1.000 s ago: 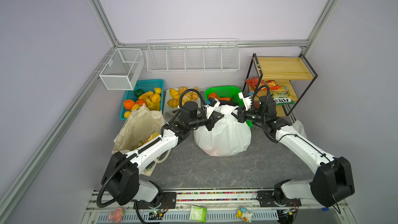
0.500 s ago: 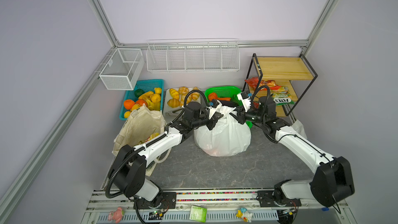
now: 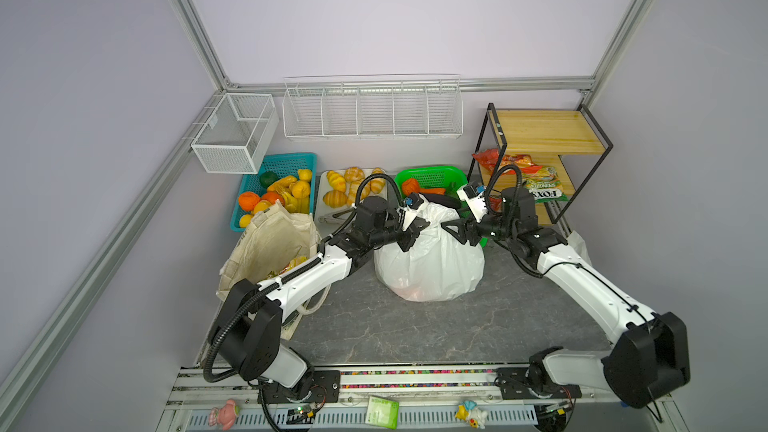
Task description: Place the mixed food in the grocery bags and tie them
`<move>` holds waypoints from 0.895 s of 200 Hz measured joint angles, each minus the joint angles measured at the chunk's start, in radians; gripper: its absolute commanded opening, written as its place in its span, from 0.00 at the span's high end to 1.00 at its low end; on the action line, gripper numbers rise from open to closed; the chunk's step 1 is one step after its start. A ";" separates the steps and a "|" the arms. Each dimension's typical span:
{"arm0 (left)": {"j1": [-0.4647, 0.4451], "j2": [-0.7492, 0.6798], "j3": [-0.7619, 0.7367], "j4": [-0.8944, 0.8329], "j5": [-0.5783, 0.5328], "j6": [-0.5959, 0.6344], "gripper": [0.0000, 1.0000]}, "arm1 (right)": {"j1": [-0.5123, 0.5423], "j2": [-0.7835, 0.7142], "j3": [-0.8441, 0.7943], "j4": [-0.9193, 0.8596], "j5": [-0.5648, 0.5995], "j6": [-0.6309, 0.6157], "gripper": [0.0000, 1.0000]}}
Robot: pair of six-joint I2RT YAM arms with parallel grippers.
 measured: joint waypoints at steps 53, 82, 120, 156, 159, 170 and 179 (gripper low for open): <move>0.000 0.001 0.015 -0.014 0.000 0.018 1.00 | 0.000 0.018 0.083 -0.066 -0.008 -0.049 0.18; 0.000 0.002 0.016 -0.029 0.000 0.025 1.00 | 0.005 0.065 0.161 -0.068 -0.014 -0.058 0.16; 0.000 0.006 0.019 -0.040 0.000 0.033 1.00 | 0.014 0.146 0.209 -0.093 -0.035 -0.076 0.22; 0.000 0.015 0.029 -0.052 0.000 0.040 0.91 | 0.026 0.183 0.211 -0.111 -0.049 -0.106 0.67; 0.000 0.015 0.029 -0.053 0.000 0.041 0.88 | 0.026 0.184 0.211 -0.113 -0.049 -0.100 0.68; 0.000 0.015 0.030 -0.059 0.000 0.049 0.78 | 0.027 0.184 0.211 -0.117 -0.050 -0.114 0.79; 0.000 0.013 0.031 -0.069 -0.001 0.045 0.69 | 0.027 0.184 0.211 -0.119 -0.047 -0.111 0.86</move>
